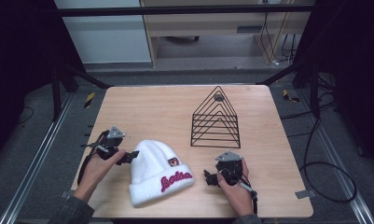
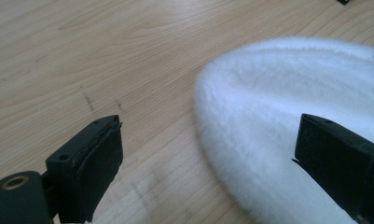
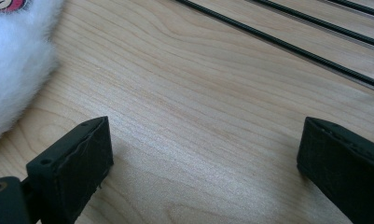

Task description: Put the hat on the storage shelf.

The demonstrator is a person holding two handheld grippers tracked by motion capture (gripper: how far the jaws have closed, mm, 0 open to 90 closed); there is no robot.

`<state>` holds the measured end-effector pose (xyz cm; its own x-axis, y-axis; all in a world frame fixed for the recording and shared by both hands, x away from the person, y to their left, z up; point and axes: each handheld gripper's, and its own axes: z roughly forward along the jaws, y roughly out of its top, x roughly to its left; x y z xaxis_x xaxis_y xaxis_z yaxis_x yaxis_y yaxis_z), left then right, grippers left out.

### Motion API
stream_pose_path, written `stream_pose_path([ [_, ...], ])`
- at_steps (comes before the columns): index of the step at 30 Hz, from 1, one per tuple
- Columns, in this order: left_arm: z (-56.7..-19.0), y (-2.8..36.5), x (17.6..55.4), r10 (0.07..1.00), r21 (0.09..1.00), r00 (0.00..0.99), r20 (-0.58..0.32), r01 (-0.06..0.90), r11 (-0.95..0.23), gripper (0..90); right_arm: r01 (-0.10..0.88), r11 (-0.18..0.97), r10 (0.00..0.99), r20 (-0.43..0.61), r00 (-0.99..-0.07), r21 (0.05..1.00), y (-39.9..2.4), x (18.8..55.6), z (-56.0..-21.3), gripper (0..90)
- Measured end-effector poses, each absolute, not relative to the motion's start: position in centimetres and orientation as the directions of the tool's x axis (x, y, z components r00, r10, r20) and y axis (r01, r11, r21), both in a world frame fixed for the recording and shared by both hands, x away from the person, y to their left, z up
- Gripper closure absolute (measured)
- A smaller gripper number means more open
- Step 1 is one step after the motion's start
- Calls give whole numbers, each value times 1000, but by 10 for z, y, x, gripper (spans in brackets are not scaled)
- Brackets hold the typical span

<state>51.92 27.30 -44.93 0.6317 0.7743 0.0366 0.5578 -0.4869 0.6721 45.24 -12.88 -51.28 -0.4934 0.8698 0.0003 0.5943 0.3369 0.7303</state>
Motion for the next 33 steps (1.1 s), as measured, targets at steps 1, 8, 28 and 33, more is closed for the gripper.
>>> stream_pose_path([
  [1,-449,271,522,775,669,631,36,560,-488,92,594,337,870,0,-493,730,-129,452,-513,36],
  [8,-451,254,536,765,649,644,24,572,-502,189,594,337,870,0,-493,730,-129,452,-513,36],
  [28,-473,243,556,788,584,616,-1,640,-499,430,595,337,870,0,-493,729,-129,452,-513,36],
  [33,-475,241,556,784,571,621,-17,650,-502,488,594,337,870,0,-493,730,-129,452,-513,36],
])
